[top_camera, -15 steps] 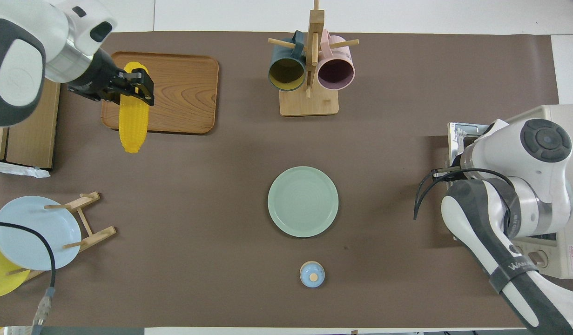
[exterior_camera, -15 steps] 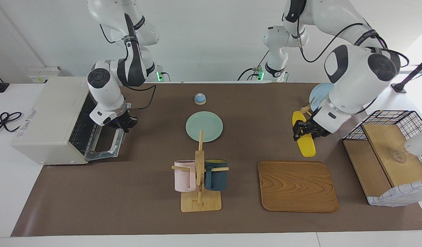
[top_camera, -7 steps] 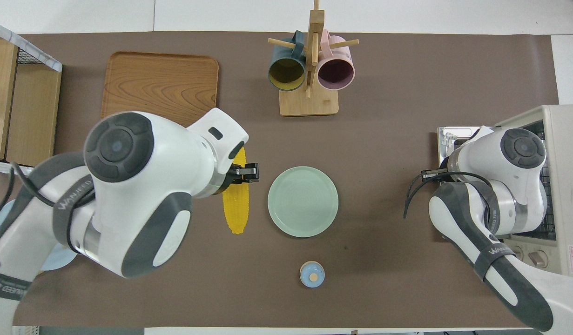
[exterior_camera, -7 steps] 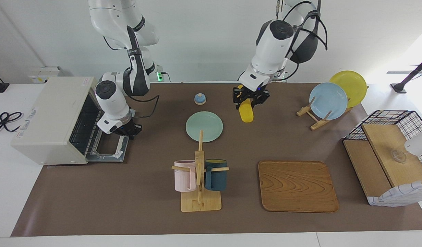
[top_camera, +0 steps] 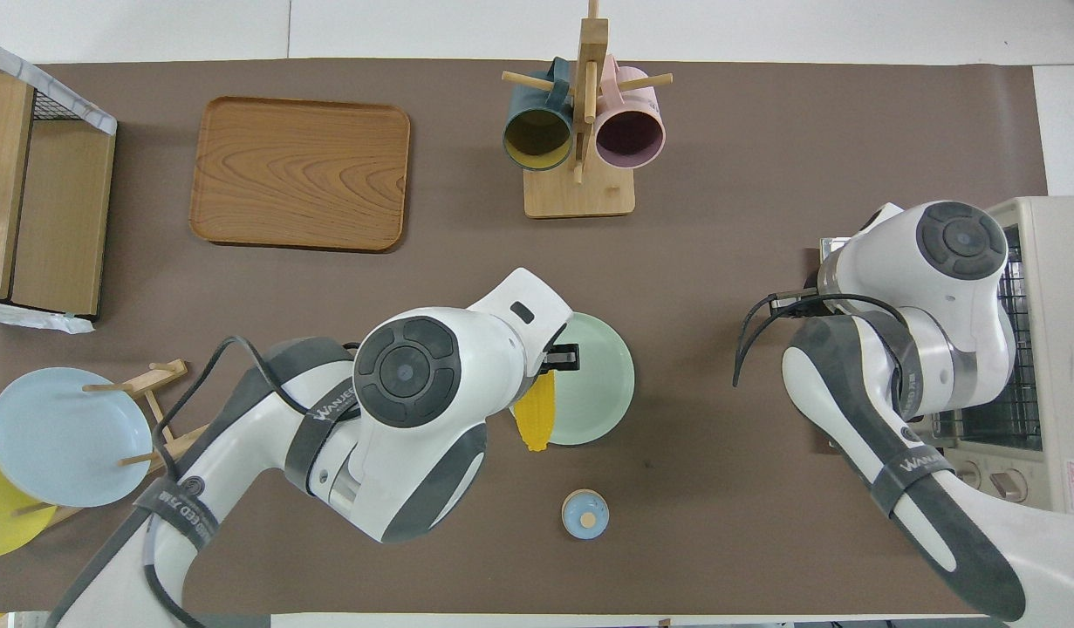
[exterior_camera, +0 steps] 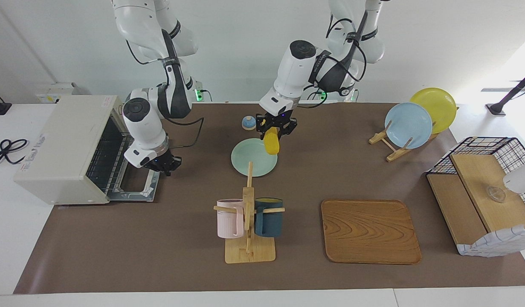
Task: Put corn in oven
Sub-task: 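Carry the corn with the left gripper onto the green plate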
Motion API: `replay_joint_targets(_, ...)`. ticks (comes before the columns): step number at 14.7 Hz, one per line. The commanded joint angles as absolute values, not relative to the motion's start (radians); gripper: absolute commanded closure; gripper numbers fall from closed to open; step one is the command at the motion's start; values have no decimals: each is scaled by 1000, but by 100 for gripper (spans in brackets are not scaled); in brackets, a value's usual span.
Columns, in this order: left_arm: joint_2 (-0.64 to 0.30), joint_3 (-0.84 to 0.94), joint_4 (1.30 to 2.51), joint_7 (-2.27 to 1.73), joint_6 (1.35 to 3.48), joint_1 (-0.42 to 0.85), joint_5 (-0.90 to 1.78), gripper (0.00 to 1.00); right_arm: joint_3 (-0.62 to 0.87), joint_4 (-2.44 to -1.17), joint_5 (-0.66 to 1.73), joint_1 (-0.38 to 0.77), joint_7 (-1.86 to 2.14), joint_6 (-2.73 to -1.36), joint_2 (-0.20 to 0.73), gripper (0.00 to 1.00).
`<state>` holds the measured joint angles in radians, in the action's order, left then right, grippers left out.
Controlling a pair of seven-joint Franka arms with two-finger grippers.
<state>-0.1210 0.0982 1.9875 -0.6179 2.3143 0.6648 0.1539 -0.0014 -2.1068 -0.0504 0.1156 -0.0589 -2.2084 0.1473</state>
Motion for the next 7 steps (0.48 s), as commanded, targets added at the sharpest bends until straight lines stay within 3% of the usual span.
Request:
replay_joint_targets(1, -182, 78, 1991, -626, 2397, 701, 166, 100, -8, -2014, -52, 127, -72, -2073, 137, 100)
replay_joint_targets(2, -208, 77, 1991, -632, 2426, 715, 166, 100, -9, -2011, -52, 124, -72, -2050, 111, 99)
replay_joint_targets(3, -237, 75, 1991, -640, 2457, 727, 166, 100, -8, -2011, -52, 123, -71, -2040, 88, 67)
replay_joint_targets(4, -261, 75, 1990, -644, 2479, 736, 166, 100, -8, -2011, -52, 118, -66, -2028, 63, 26)
replay_joint_targets(5, -277, 75, 1987, -652, 2483, 747, 166, 100, -9, -2014, -52, 117, -60, -2016, 45, 0)
replay_joint_targets(7, -296, 75, 1988, -653, 2497, 758, 164, 100, -9, -2014, -52, 104, -43, -1953, 17, 0)
